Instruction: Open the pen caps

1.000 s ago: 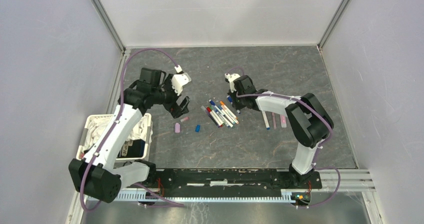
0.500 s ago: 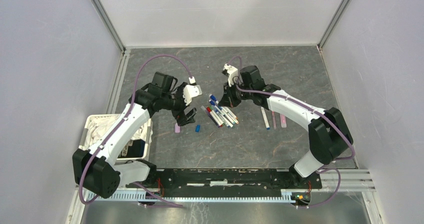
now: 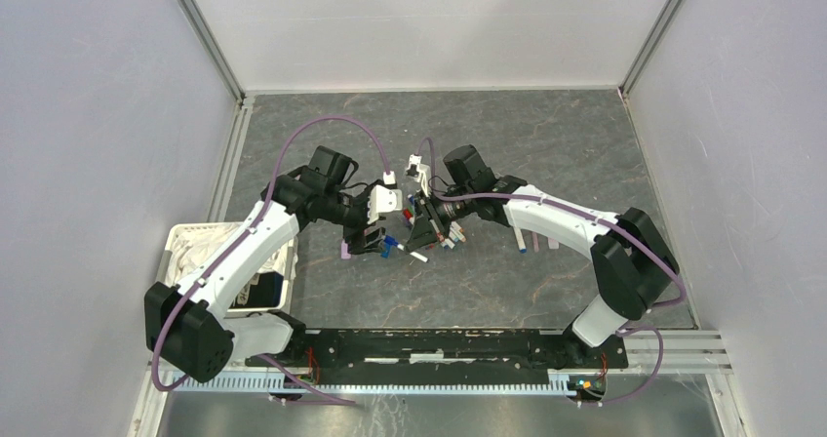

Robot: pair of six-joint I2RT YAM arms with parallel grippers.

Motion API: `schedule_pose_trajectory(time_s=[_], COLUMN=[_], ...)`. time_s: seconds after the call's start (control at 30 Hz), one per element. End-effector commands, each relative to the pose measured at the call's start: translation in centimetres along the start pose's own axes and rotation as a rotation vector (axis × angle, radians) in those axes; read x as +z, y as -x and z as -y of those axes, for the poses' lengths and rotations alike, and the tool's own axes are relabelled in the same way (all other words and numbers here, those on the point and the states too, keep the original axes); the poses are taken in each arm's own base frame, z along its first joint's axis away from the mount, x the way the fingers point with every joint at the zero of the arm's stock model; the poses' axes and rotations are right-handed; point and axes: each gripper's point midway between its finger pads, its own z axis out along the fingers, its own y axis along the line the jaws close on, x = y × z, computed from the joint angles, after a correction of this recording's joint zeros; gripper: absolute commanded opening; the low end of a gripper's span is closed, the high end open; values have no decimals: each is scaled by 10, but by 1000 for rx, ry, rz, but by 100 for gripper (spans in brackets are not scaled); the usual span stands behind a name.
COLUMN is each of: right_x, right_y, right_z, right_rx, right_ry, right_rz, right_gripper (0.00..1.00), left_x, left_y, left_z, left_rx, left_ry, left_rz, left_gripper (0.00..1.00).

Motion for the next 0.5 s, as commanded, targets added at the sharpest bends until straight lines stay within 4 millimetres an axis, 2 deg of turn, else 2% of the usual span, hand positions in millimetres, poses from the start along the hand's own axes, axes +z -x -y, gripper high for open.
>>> schedule_pose_trajectory(time_s=[0.0, 0.1, 0.27, 0.47], right_x=[3, 5, 8, 9], right_y=[24, 26, 29, 28], right_z=[-12, -13, -14, -13], right_rx=[-40, -33, -28, -22], right_ry=[59, 71, 89, 90], right_rz=[41, 45, 50, 43], right_gripper=[0, 0, 0, 0], left_x=[1, 1, 5, 6], left_y=[4, 7, 5, 1], left_z=[8, 11, 21, 22], left_rx=[62, 63, 67, 75], left_ry=[-42, -54, -100, -101], left_rz=[21, 35, 39, 25], left_gripper=[66, 58, 58, 55])
